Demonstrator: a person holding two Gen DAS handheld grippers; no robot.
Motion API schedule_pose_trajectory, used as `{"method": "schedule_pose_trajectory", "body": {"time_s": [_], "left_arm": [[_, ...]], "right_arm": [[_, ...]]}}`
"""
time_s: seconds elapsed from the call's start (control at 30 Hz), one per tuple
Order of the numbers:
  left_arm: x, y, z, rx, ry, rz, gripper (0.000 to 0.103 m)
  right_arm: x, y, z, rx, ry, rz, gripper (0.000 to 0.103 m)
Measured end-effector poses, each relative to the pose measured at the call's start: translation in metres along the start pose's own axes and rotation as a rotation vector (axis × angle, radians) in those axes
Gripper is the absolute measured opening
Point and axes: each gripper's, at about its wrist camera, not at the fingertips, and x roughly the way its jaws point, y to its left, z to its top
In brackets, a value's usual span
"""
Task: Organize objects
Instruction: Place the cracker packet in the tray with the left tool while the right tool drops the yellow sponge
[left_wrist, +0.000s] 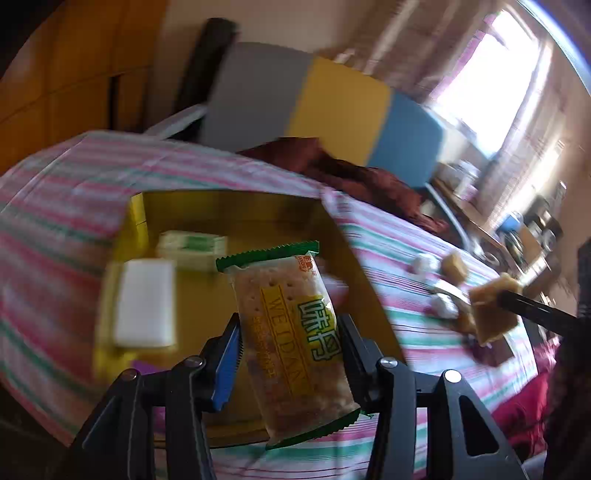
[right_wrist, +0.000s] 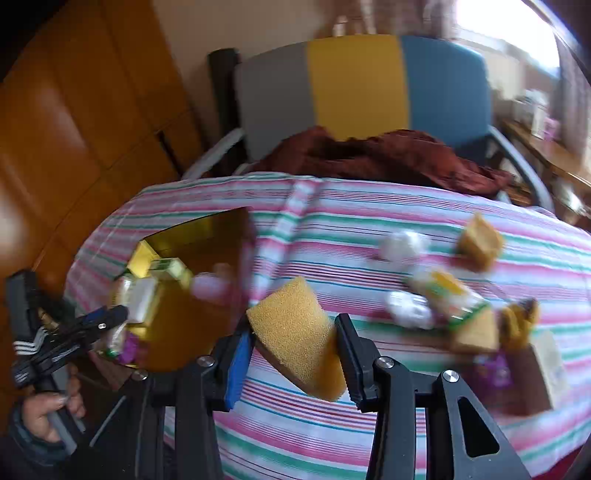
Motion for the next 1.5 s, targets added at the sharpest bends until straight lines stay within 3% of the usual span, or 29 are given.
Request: {"method": "schedule_pose_trajectory", "body": {"time_s": [0.2, 0.43, 0.6, 0.73, 0.77, 0.8, 0.83, 1.1, 1.5], "left_arm": [[0.003, 0.041, -0.008, -0.100, 0.003, 0.057, 0.050], [0.010, 0.047, -0.016, -0.092, 0.051, 0.048, 0.051], [0.006, 0.052, -0.020, -0.091, 0.048, 0.070, 0.051], [-0.001, 0.057, -0.023, -0.095, 0.037, 0.089, 0.051], [-0.004, 0.060, -0.023, -0.102, 0.033, 0.090, 0.051], [-0.006, 0.061, -0.023, -0.107, 0.031, 0.088, 0.051], [-0.007, 0.063, -0.023, -0.109, 0.029, 0.089, 0.051], [-0.014, 0.062, -0.023, -0.110, -0.001, 0.102, 0.051], [-0.026, 0.038, -0.024, -0.055, -0.039, 0.143, 0.051]], "right_arm": [[0.029, 0.055, 0.010, -0.068, 0.033, 0.103, 0.044], [0.069, 0.099, 0.029, -0.081, 0.061, 0.200, 0.045], [0.108, 0.126, 0.065, -0.033, 0.073, 0.253, 0.047], [0.132, 0.144, 0.089, -0.002, 0.041, 0.257, 0.063], [0.137, 0.147, 0.093, 0.007, 0.034, 0.236, 0.079], [0.141, 0.148, 0.096, 0.023, 0.028, 0.227, 0.088], [0.143, 0.147, 0.098, 0.040, 0.022, 0.233, 0.088], [0.130, 0.132, 0.070, 0.029, 0.033, 0.235, 0.090], [0.093, 0.112, 0.001, -0.089, -0.004, 0.092, 0.093]]}}
